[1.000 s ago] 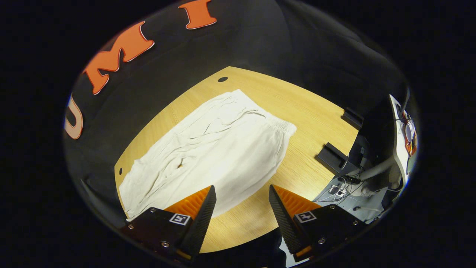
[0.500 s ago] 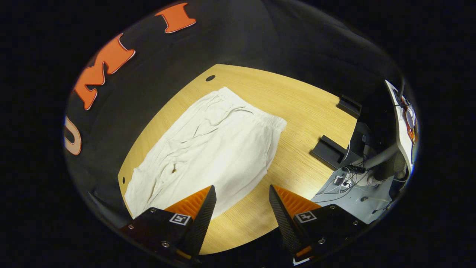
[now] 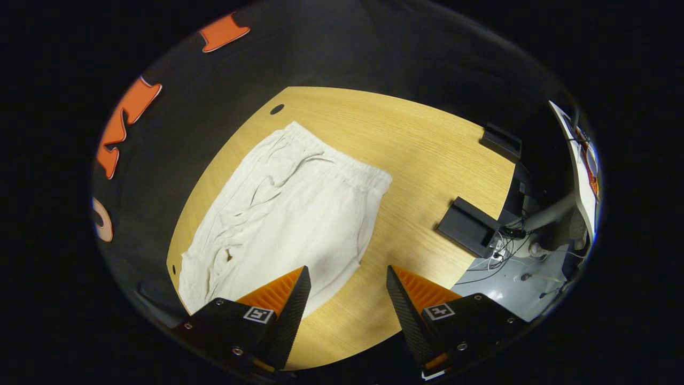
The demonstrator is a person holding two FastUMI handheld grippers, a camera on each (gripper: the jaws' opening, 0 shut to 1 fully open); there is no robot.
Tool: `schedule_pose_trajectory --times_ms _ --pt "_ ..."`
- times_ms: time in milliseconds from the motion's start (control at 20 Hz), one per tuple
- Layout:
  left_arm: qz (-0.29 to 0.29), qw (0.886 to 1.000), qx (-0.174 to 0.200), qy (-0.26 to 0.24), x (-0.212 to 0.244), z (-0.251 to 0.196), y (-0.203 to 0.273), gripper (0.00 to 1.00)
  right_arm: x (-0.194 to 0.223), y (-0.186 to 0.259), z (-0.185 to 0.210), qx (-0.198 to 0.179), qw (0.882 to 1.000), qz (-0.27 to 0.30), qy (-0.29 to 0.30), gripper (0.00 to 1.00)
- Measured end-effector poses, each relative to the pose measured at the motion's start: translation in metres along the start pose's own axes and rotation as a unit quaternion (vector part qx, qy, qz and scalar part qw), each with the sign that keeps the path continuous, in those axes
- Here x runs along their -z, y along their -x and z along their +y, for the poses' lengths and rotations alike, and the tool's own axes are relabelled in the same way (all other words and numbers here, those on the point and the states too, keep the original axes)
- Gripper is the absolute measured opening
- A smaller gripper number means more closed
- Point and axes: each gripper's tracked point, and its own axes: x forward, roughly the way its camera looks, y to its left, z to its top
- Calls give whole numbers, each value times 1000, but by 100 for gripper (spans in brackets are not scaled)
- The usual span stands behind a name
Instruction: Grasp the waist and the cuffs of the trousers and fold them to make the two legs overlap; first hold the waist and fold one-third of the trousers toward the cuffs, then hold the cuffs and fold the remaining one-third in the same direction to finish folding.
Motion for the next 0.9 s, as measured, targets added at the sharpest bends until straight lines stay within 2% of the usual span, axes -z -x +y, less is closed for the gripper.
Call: schedule_pose_trajectory --times_ms 50,300,550,600,650,750,800,850,900 --pt "-5 1000 -9 -5 1 1 5 11 -6 -6 -2 -2 1000 2 -11 87" --pt "-28 999 0 -26 -4 -17 14 8 -34 -36 -21 9 999 15 -32 87" --pt "-48 997 4 -52 -14 -39 36 8 -54 -62 -25 9 999 34 -32 78" --pt "-51 997 3 -62 -15 -43 40 8 -55 -66 -20 4 999 38 -38 65" --pt "-51 996 3 -73 -14 -49 43 6 -57 -69 -17 -3 998 43 -38 72" --pt "-55 993 0 -101 -16 -60 49 8 -61 -80 -17 2 998 48 -27 66" --pt "-65 991 -9 -115 -22 -61 51 6 -58 -84 -19 7 998 61 -28 62" --pt "-73 990 -8 -122 -25 -64 53 8 -67 -84 -15 1 998 52 -42 59" --pt "-75 989 -5 -125 -26 -68 55 8 -68 -88 -15 -1 997 60 -49 50"
